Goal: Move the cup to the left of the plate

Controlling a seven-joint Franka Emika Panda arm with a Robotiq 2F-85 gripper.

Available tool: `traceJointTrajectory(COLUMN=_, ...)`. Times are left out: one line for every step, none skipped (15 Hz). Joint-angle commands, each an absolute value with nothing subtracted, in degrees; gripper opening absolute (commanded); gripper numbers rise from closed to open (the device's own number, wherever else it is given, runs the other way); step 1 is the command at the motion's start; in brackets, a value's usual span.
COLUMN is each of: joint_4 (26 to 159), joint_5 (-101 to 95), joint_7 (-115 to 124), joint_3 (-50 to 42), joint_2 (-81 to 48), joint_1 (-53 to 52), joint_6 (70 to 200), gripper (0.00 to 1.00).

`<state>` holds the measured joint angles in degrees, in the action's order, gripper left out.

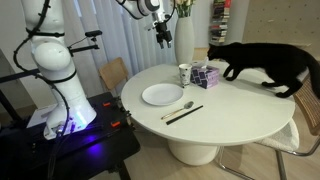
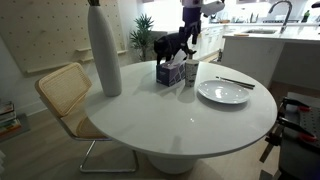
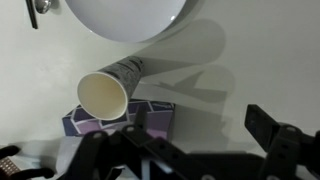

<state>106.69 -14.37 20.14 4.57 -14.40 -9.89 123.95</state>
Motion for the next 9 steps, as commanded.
traceJointTrajectory(joint_4=99.4, joint_5=-15.2, joint_7=22.4, joint_3=3.8, joint_2=-21.1, joint_1=-11.6, joint_6=123.4, gripper=1.0)
traceJointTrajectory(joint_4=98.0, joint_5=-15.1, joint_7=22.1, joint_3=3.4, joint_2=-22.4, joint_1=-11.7, joint_6=123.4, gripper=1.0)
traceJointTrajectory(joint_4=96.4, joint_5=-14.9, joint_7=22.1, joint_3=3.0, joint_2=-23.8, joint_1=-11.6, joint_6=123.3, gripper=1.0)
traceJointTrajectory(joint_4=94.8, joint_5=-15.0, joint_7=21.9, joint_3=2.3, joint_2=-25.0, joint_1=-11.5, joint_6=123.1, gripper=1.0)
traceJointTrajectory(joint_4=93.2, joint_5=-14.8, joint_7=21.7, joint_3=1.7, joint_2=-26.2, joint_1=-11.4, joint_6=122.8, gripper=1.0)
traceJointTrajectory(joint_4=91.5, joint_5=-14.7, joint_7=21.6, joint_3=0.9, joint_2=-27.6, joint_1=-11.1, joint_6=122.7, gripper=1.0)
traceJointTrajectory(joint_4=90.0, joint_5=-14.6, joint_7=21.5, joint_3=0.3, joint_2=-28.7, joint_1=-11.0, joint_6=122.5, gripper=1.0)
traceJointTrajectory(joint_4=88.4, joint_5=-14.3, joint_7=21.3, joint_3=-0.3, joint_2=-30.0, joint_1=-10.7, joint_6=122.3, gripper=1.0)
traceJointTrajectory(joint_4=87.2, joint_5=-14.0, joint_7=21.1, joint_3=-0.8, joint_2=-31.0, joint_1=-10.6, joint_6=122.2, gripper=1.0)
